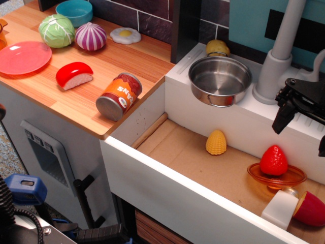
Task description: Put can in pot
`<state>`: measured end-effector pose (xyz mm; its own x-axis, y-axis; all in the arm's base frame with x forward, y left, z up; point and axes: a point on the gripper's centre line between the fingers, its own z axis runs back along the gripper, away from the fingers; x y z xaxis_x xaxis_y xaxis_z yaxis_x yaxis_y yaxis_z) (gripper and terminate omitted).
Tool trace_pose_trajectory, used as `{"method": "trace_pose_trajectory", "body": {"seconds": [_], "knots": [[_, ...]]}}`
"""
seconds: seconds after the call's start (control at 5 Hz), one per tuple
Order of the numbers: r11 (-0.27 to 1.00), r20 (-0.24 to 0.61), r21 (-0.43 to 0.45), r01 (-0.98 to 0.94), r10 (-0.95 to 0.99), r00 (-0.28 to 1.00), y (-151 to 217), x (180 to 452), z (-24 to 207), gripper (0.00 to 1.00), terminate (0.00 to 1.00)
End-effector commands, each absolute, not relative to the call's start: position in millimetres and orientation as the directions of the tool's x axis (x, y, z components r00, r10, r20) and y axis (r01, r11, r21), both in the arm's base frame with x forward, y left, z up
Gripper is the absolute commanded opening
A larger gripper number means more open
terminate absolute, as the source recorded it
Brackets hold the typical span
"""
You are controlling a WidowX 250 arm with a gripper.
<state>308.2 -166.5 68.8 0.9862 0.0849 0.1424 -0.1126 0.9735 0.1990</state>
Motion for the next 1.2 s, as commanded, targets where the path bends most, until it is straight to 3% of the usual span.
{"method": "trace_pose_trajectory", "body": {"seconds": [0.0,0.6,1.0], "knots": [[0.974,0.142,0.199,-0.113,0.085,0.986,-166.5,308.2,68.8,1.00,0.00],[0.884,0.182,0.461,-0.076,-0.011,0.983,-22.6,283.5,97.8,1.00,0.00],[0.873,0.173,0.487,-0.014,-0.081,0.982,60.7,271.2,99.2,1.00,0.00]]}}
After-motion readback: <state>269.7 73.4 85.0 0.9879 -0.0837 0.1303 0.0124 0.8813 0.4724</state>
